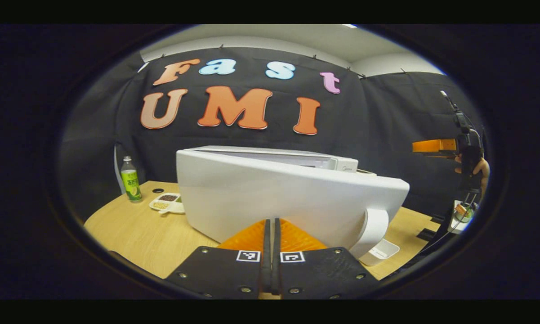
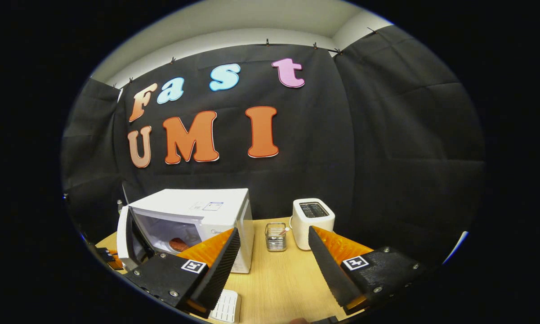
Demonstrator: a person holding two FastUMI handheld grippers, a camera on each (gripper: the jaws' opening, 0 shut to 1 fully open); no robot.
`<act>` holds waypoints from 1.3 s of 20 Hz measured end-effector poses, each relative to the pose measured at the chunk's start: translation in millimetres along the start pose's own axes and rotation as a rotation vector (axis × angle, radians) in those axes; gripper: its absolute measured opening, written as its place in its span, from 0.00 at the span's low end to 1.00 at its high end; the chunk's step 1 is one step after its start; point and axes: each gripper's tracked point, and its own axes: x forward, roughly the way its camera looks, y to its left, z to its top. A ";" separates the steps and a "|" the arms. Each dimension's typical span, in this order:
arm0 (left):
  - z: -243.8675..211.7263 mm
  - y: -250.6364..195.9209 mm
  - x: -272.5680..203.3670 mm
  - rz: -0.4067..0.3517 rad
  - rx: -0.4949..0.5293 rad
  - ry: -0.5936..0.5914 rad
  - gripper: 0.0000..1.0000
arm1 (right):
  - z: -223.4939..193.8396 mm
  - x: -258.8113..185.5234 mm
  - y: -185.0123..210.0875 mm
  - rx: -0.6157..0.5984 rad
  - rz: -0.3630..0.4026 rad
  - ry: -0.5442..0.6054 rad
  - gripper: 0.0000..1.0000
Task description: Open the microwave oven with the left hand, put the food in, and close the microwave oven.
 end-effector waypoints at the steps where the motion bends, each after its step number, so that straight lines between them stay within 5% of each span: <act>1: 1.7 -3.5 10.8 0.002 0.004 -0.001 0.01 | -0.2 0.0 -3.3 -0.001 -0.003 -0.001 0.95; 13: 3.7 -11.4 127.1 0.106 0.109 0.021 0.01 | -16.1 16.8 -45.6 0.016 -0.063 0.035 0.95; 19: 0.7 -9.2 137.6 0.183 0.113 0.042 0.00 | -24.8 22.8 -58.7 0.016 -0.086 0.055 0.95; 26: 38.4 -15.2 109.3 0.137 0.086 0.015 0.01 | -24.4 18.6 -57.1 0.020 -0.089 0.051 0.95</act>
